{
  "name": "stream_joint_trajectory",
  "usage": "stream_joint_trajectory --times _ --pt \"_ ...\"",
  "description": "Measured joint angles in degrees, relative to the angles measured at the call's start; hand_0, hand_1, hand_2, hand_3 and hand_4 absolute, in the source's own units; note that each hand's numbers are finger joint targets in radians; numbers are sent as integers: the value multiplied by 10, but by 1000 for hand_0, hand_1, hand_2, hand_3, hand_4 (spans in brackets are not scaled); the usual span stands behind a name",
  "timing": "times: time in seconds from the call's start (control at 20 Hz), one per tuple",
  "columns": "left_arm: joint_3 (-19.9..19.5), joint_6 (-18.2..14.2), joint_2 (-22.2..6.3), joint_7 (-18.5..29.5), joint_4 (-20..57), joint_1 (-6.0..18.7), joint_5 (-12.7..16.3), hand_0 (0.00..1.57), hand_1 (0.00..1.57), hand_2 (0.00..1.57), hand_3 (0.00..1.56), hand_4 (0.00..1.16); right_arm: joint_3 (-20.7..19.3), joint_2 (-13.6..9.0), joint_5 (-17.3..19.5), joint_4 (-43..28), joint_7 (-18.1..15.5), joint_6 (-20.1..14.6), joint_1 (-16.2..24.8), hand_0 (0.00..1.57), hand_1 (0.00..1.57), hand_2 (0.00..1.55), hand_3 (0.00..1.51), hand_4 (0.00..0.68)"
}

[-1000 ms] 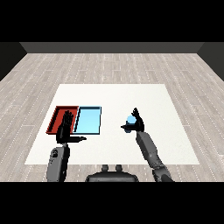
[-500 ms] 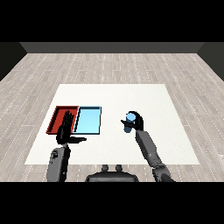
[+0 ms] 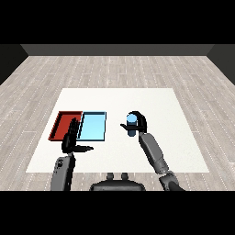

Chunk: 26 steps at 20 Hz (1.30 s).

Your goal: Pick the blue can and put it in the blue box

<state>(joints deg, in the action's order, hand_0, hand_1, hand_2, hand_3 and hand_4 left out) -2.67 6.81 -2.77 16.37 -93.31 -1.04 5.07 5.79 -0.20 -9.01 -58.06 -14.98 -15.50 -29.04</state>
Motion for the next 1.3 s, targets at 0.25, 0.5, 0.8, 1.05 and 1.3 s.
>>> stream_joint_trajectory --times 0.25,0.5,0.8,1.05,1.3 --pt "8 7 3 -22 8 21 8 0 0 0 0 0 49 1 1 -34 -8 -24 -13 1456 1456 1457 1437 634" --pt "26 11 18 -48 11 28 20 0 0 0 0 0 56 1 6 -65 3 -18 -20 1493 1493 1468 1443 631" --pt "47 10 24 -48 28 30 34 0 0 0 0 0 51 -9 14 -122 24 10 9 1493 1493 1468 1443 631" --pt "99 -24 26 -85 35 63 67 0 0 0 0 0 44 -19 15 -157 32 33 33 1462 1462 1466 1439 626" --pt "140 -59 26 -104 53 80 64 0 0 0 0 0 47 -12 26 -172 47 41 40 1450 1450 1467 1435 615"
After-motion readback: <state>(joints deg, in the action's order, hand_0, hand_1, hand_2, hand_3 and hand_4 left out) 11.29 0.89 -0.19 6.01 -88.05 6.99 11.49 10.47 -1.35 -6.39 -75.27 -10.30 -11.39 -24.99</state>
